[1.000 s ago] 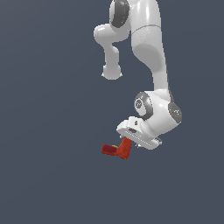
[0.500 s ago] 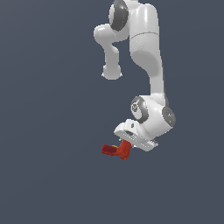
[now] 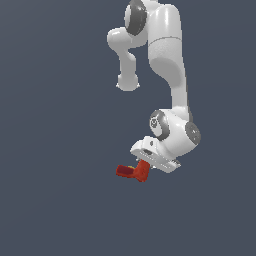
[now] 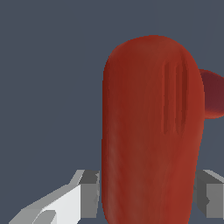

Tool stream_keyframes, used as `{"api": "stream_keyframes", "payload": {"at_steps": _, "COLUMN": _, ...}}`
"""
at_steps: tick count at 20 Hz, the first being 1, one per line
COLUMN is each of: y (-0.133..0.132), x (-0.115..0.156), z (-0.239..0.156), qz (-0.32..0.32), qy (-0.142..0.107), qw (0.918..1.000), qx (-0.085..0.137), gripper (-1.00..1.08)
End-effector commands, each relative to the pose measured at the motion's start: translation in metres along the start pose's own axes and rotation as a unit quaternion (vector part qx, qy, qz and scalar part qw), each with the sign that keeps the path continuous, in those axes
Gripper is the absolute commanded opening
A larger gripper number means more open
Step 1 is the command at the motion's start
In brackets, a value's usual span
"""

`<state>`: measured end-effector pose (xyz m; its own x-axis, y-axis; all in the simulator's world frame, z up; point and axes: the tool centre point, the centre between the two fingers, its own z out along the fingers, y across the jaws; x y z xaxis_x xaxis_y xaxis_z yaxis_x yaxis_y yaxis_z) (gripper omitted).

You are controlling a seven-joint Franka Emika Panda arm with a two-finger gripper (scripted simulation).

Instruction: Pick up the object and move it to a goal position.

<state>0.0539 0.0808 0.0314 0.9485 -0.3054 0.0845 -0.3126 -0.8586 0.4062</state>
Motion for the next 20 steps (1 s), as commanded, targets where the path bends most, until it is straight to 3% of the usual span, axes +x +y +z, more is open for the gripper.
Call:
{"api": "stream_keyframes", "payload": {"at_steps": 1, "y": 0.000, "x": 0.000, "z": -0.001, "qz": 0.000, "qy": 0.000, "qw": 1.0000, "qx": 0.000, "gripper": -1.00}}
{"api": "stream_keyframes", "payload": {"at_steps": 11, "y": 0.017, "x": -0.008, "z": -0.027, "qz": 0.000, "qy": 0.000, "qw": 1.0000, "qx": 0.000, "gripper": -1.00}}
{"api": "stream_keyframes", "payload": {"at_steps": 20, "y": 0.055, "x": -0.025, "z": -0.087, "qz": 0.000, "qy": -0.001, "qw": 1.0000, "qx": 0.001, "gripper": -1.00}}
